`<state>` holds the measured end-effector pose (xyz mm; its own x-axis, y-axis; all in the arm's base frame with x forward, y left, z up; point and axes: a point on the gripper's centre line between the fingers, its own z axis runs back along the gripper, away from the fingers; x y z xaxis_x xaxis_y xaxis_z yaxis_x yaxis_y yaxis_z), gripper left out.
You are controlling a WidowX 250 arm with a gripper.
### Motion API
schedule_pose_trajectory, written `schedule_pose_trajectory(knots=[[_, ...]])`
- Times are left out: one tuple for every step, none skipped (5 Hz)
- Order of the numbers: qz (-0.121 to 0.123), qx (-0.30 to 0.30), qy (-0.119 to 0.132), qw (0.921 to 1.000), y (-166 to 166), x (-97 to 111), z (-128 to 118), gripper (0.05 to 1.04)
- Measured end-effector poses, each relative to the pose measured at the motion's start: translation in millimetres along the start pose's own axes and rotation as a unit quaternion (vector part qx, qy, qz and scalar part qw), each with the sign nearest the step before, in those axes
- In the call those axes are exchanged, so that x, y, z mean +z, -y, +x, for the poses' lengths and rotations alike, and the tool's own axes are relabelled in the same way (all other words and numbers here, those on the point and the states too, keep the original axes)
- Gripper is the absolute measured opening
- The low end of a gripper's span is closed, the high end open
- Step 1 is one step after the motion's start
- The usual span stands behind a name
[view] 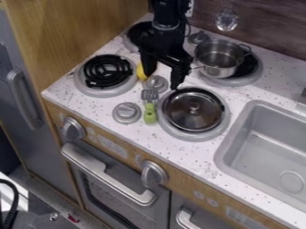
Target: Put the silver pot to the lower left burner of the stove
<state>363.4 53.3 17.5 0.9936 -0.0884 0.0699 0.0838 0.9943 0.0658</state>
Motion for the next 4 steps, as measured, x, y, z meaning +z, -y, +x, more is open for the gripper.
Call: schedule_pose_trajectory(knots=[[-0.006, 0.001, -0.018, 0.9998, 2.5, -12.6, -5.8, 1.001], [-0.033, -0.017, -0.007, 0.9993, 10.4, -17.4, 2.0, 1.001], [-0.037, -0.036, 0.006, 0.9987, 12.7, -15.3, 19.6, 1.001], [-0.047, -0.07, 0.055, 0.995, 28.7, -5.7, 45.2, 1.001]])
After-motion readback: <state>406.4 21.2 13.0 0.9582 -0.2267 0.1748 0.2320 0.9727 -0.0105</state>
